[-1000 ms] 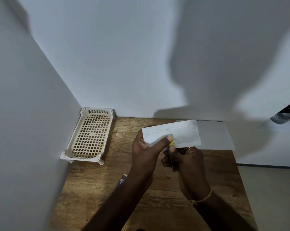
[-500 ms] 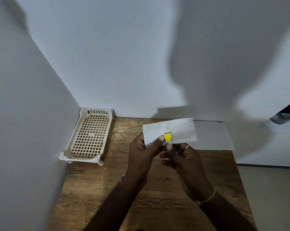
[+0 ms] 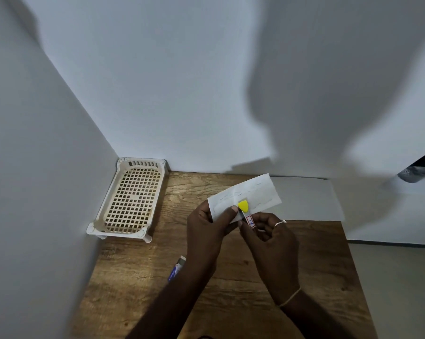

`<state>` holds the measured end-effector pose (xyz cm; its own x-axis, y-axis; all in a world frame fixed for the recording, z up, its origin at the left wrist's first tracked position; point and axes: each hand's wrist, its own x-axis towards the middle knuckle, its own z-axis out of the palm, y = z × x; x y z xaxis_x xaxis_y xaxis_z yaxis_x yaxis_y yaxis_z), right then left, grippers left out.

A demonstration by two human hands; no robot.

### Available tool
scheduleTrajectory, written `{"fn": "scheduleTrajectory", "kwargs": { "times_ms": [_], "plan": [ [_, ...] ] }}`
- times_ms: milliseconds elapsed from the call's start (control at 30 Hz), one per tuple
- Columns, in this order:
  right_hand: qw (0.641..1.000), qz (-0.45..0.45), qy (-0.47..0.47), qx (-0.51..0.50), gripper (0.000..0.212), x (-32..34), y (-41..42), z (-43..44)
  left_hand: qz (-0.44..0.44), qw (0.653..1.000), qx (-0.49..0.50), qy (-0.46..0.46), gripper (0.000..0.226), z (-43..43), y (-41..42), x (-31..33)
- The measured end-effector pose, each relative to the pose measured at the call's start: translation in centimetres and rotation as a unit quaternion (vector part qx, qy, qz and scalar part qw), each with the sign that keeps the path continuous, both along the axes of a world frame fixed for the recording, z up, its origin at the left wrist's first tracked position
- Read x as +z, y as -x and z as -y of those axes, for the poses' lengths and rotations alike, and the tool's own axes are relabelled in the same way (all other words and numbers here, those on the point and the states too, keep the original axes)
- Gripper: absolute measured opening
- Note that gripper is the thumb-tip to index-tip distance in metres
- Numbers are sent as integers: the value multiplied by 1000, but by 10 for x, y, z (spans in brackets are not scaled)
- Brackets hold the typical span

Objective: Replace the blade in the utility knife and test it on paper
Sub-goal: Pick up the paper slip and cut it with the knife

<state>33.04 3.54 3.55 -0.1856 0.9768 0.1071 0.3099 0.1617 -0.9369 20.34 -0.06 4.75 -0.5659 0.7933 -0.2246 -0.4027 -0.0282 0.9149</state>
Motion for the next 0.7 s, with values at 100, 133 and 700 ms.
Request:
{"fn": "scheduleTrajectory", "kwargs": {
  "times_ms": [100, 133, 700],
  "plan": [
    [999, 22, -31, 7, 24, -1, -1, 0, -2, 1000, -12, -1, 32, 1, 0, 0],
    [999, 26, -36, 10, 27, -2, -1, 0, -8, 1000, -14, -2, 32, 1, 0, 0],
    [997, -2, -63, 43, 17, 5, 0, 4, -9, 1000, 2, -28, 33, 2, 0, 3]
  ]
}}
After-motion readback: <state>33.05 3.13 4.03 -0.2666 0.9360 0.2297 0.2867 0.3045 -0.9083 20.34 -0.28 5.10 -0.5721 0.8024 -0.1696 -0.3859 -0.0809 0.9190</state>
